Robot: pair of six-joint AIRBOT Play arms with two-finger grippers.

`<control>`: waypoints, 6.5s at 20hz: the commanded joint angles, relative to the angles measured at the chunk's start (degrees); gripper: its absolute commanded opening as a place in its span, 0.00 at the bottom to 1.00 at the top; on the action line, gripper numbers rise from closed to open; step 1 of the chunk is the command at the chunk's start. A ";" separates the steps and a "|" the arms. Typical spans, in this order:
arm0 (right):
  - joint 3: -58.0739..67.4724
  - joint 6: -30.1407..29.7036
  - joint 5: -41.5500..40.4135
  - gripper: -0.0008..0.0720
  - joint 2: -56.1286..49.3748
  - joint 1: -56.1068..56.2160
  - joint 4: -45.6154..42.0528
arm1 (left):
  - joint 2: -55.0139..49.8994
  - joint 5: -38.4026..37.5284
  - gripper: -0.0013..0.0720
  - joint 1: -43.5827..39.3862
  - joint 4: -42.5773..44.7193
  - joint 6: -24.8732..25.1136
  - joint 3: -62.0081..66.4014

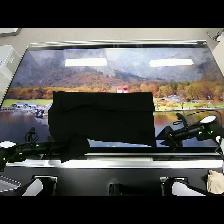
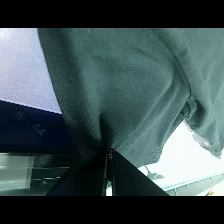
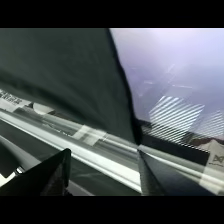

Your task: Fold the clothes and pants, and hang the long-sleeved shirts on hangers.

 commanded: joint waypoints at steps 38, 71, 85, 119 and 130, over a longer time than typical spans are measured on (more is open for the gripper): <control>37.05 19.91 -26.86 0.06 -9.46 20.72 -8.02 | -40.94 -2.16 0.04 -12.96 0.59 -1.77 73.35; 47.60 10.62 -9.09 0.96 -31.15 9.62 11.91 | -49.81 -21.22 0.77 -19.12 20.46 -14.23 100.91; 47.56 12.81 -22.40 0.47 -33.88 18.12 7.74 | -49.86 -21.35 0.77 -22.62 20.39 -14.60 100.89; 47.56 31.80 -8.04 0.06 6.36 18.53 -1.38 | -66.77 0.46 0.04 -59.63 -9.94 -28.33 97.20; 47.56 40.98 -33.99 0.06 -5.25 43.82 1.55 | -41.86 -17.16 0.04 -25.64 5.33 -24.41 97.20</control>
